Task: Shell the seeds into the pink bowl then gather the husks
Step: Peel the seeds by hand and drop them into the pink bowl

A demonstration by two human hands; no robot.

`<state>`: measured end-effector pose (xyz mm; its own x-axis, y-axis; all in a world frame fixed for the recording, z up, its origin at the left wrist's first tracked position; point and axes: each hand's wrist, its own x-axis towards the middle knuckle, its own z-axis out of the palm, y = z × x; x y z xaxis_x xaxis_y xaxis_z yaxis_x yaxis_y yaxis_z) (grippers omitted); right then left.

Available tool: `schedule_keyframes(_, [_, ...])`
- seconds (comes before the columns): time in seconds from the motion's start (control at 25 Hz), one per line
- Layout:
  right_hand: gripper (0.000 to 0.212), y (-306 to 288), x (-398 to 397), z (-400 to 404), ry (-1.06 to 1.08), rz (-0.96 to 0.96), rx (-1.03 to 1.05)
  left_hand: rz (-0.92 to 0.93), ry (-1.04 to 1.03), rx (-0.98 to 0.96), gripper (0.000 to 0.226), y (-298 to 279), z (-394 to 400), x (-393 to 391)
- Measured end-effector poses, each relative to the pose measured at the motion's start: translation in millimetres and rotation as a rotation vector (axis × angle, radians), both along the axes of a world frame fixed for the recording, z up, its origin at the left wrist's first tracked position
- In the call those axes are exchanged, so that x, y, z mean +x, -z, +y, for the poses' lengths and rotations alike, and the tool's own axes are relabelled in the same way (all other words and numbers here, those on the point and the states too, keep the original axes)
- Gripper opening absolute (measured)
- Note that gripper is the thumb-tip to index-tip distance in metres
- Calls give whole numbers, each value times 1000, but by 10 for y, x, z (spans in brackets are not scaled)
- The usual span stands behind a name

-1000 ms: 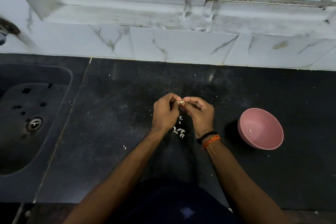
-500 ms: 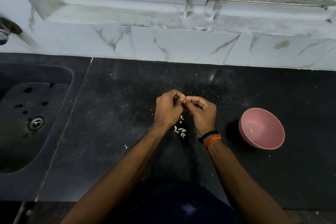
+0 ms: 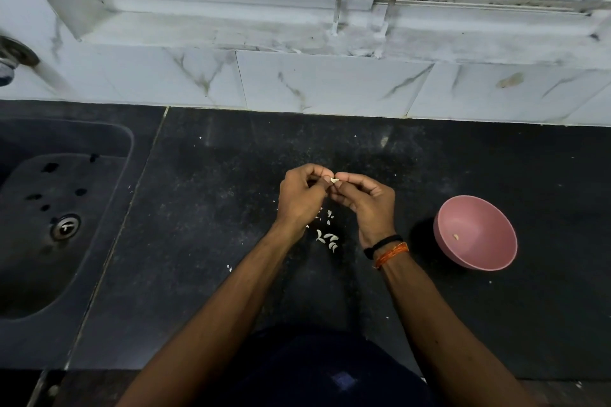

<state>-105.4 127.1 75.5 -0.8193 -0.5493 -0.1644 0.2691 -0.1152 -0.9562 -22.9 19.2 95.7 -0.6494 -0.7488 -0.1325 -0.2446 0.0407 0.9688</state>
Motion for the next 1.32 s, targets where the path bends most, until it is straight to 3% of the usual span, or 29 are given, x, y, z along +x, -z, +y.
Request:
schedule_keyframes(0.12, [15,-13,1,-6,5,1,2,-7,32,-16,15,-13,-17,-5])
schedule_keyframes(0.32, [15,10,-17,9,12,111,59,-71,163,-228,15,-6,-33,86])
schedule_keyframes(0.8, [24,22,-59,24,-65,350,132,-31,260,-377,9,-37,-104,104])
schedule_keyframes(1.04, [23,7,-85,14,-52,454,178,4,201,-343,11,-44,-81,87])
schedule_keyframes(1.32, [22,-12,-83,31,-61,388,123,15,201,-264,12,-47,-79,76])
